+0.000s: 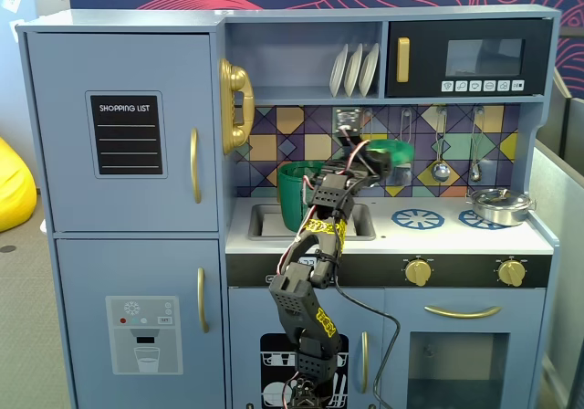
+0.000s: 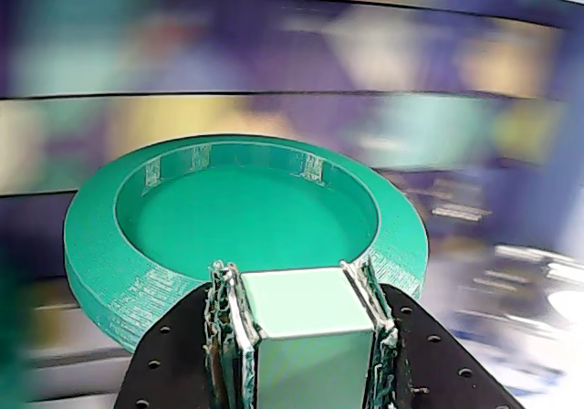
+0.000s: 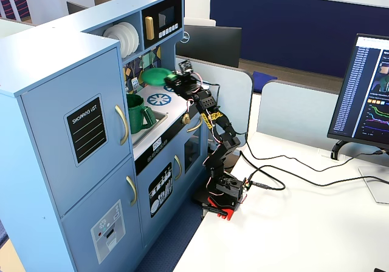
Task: Take off the lid from the green recipient and place it on the counter
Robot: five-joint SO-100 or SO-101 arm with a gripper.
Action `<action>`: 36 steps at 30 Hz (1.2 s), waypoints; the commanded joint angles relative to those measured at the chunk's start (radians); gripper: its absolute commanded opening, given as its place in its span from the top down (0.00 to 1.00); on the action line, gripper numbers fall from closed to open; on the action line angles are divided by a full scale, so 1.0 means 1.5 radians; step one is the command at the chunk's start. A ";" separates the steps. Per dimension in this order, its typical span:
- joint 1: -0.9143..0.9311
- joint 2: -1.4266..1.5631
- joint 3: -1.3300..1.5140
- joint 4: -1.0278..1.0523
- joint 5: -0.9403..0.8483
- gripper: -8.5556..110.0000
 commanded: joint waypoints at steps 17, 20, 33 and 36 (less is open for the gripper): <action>0.085 -0.041 0.323 -0.382 0.022 0.93; 0.084 -0.058 0.371 -0.435 0.022 0.93; 0.062 -0.112 0.403 -0.487 0.001 0.93; 0.060 -0.112 0.401 -0.482 -0.001 0.93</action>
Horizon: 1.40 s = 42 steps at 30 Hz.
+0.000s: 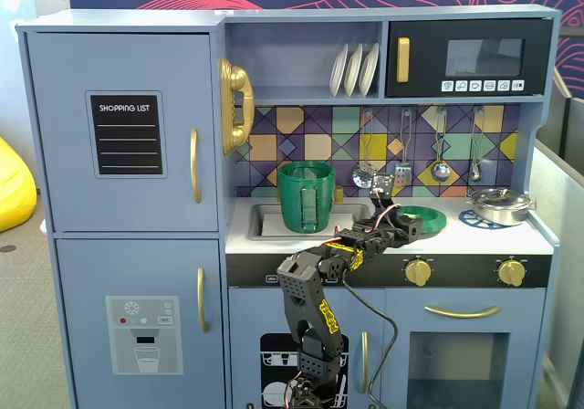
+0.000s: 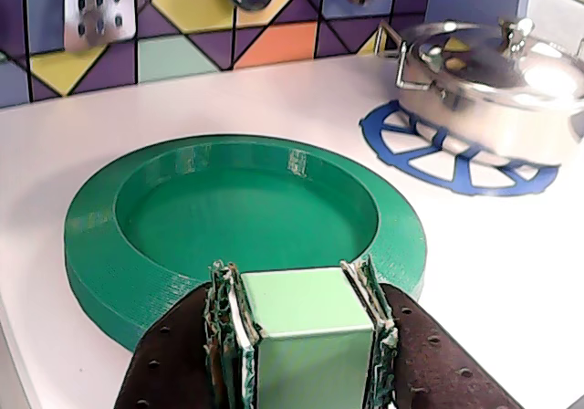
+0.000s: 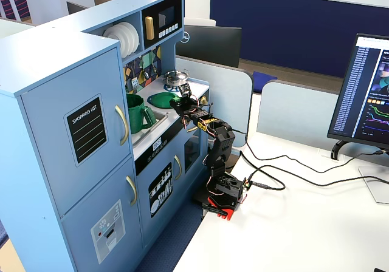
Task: Take off the lid from the green recipient and place it on the counter
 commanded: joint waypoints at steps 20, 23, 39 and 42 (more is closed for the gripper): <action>-0.048 0.229 -0.076 0.291 0.029 0.75; -0.074 0.324 -0.064 0.390 0.041 0.74; -0.299 0.632 0.131 0.840 -0.034 0.79; -0.305 0.654 0.212 0.840 -0.038 0.81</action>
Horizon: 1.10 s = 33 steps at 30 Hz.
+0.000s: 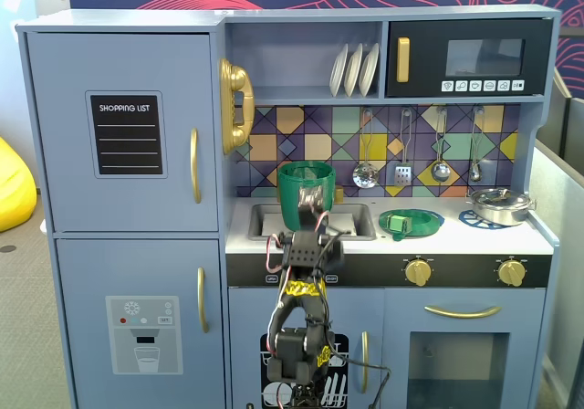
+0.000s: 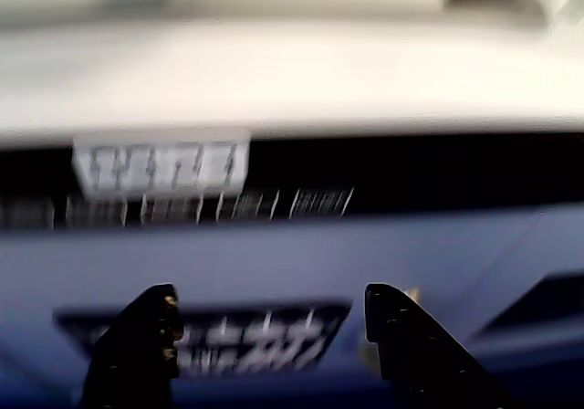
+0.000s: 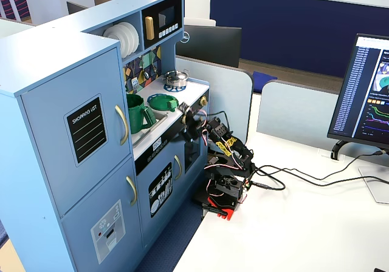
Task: Take off the lid from the green recipient and place it on the counter
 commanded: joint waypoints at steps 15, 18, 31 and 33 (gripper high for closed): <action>-0.040 0.114 0.325 -0.029 0.051 0.93; -0.036 0.122 0.356 -0.027 0.064 0.93; -0.049 0.195 0.463 0.053 0.095 0.93; -0.054 0.213 0.475 0.082 0.092 0.93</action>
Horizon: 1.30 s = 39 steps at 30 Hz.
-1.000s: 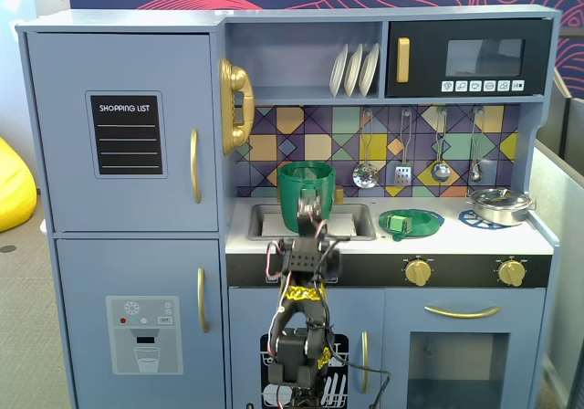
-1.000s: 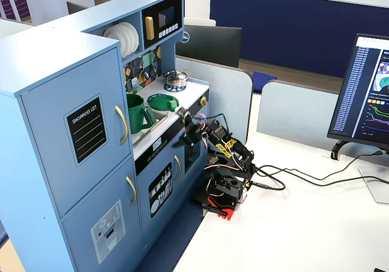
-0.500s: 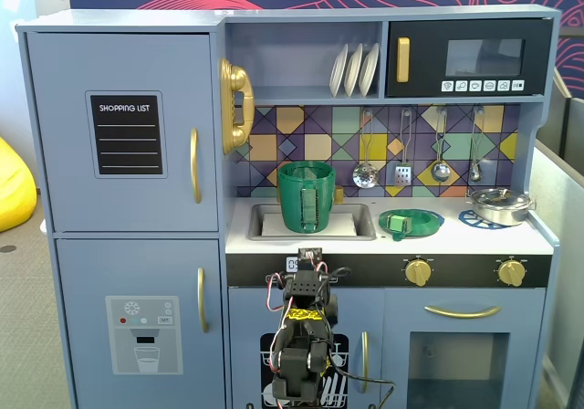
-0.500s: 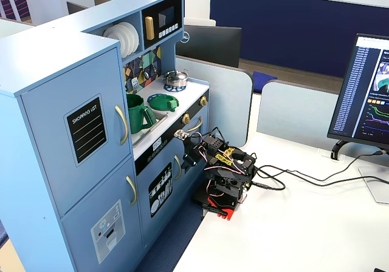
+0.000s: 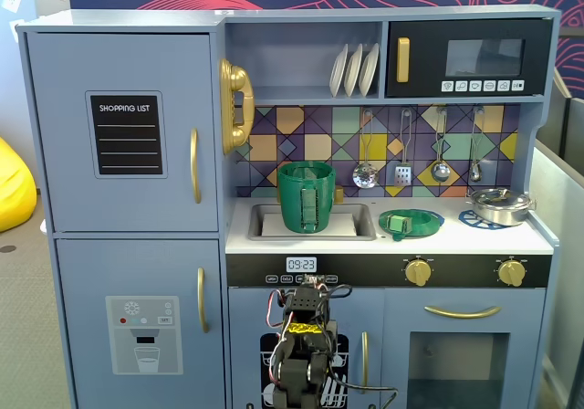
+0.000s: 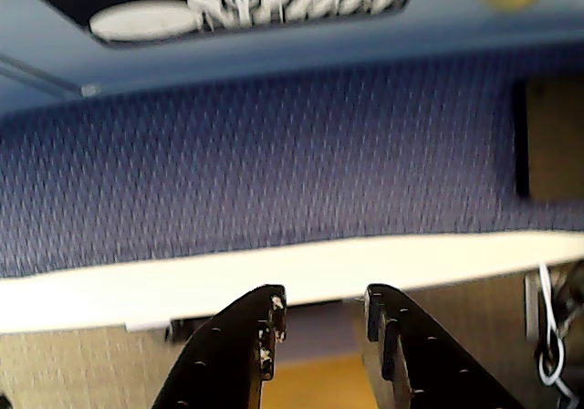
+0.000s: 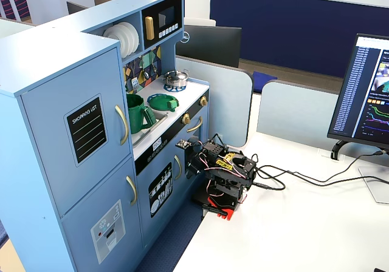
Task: Take off the lid from the green recipient and place it on the counter
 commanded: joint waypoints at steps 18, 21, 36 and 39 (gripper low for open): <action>-0.059 0.039 0.006 0.251 0.044 0.93; -0.059 0.039 0.006 0.255 0.093 0.93; -0.058 0.039 0.006 0.255 0.092 0.92; -0.058 0.039 0.006 0.255 0.092 0.92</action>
